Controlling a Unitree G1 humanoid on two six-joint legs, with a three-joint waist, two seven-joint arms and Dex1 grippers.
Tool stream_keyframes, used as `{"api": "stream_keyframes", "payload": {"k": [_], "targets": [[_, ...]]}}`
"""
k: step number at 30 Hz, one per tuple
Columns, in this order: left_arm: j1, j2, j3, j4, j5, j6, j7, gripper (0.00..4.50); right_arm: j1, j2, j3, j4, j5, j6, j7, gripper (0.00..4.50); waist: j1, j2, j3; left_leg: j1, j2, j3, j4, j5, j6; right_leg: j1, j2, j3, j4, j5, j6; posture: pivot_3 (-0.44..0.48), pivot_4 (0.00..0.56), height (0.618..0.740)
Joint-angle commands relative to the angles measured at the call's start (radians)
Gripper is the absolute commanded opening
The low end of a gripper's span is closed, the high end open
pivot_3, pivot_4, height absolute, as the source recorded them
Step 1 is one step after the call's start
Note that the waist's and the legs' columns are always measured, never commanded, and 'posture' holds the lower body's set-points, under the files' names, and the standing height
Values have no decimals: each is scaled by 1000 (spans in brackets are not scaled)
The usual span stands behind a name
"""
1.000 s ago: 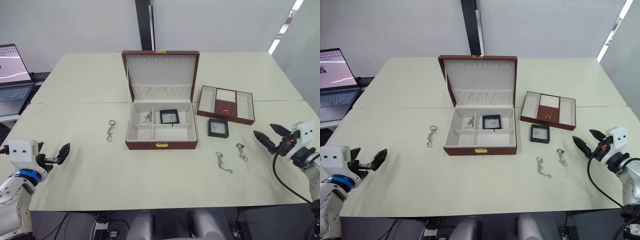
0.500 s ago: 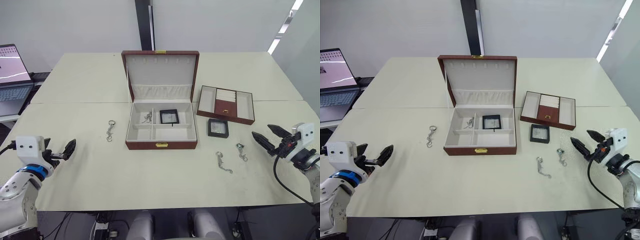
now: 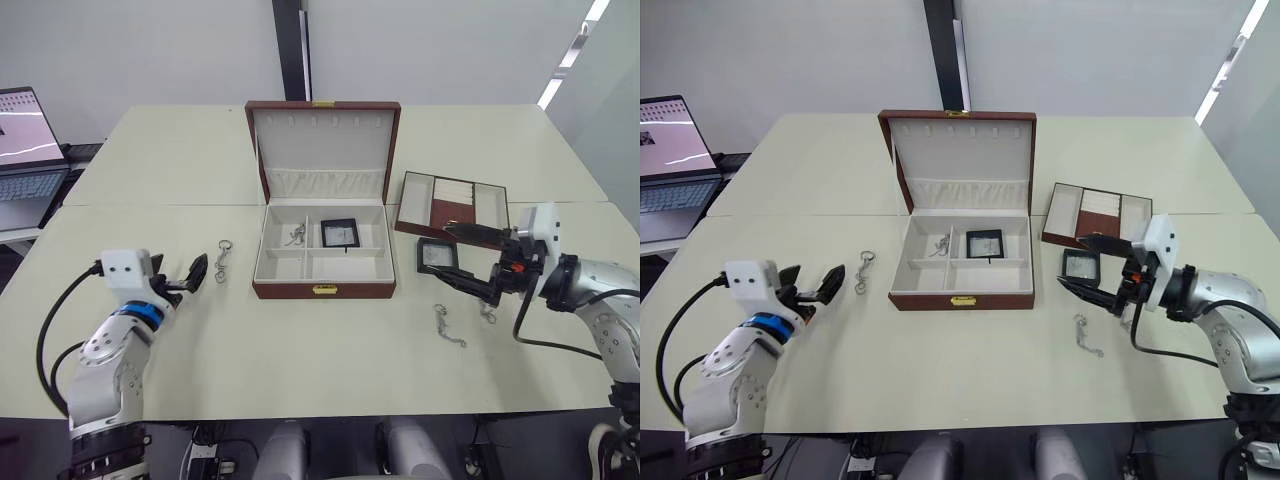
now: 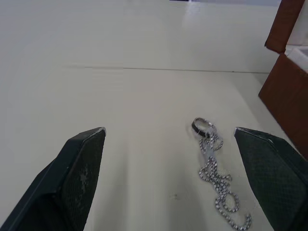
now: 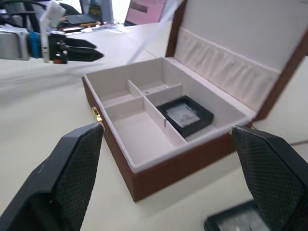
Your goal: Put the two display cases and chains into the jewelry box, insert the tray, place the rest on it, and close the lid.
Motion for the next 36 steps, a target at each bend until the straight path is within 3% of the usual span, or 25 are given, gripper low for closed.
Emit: {"api": "stream_keyframes", "payload": {"k": [1,11,22,33,36], "targets": [[-17,-14,-21,3,14,-11,30,4428,-56,-1,16,-55,30,48,-12,4500,-1,0,0,0,0,0,0,0,0,0,0,0,0,0,0,0,150,740],[-52,-49,-95,54,79,-7,105,4428,-90,42,51,-59,32,81,-31,4500,1,0,0,-1,0,0,0,0,0,-1,0,0,0,0,0,0,150,740],[-133,-43,-139,233,123,-23,94,4428,-102,51,51,-56,33,94,-31,4500,0,0,0,0,-1,0,0,0,0,0,0,0,0,0,0,0,150,740],[-110,-49,-159,234,127,9,66,4428,-100,49,48,-57,34,97,-32,4500,0,3,-2,0,-1,0,0,0,0,0,0,0,0,0,0,0,150,740],[-107,-51,-159,231,127,13,66,3802,-98,50,48,-58,35,99,-32,4500,0,3,-2,0,-1,0,0,0,0,0,-1,0,0,0,0,0,150,740]]}}
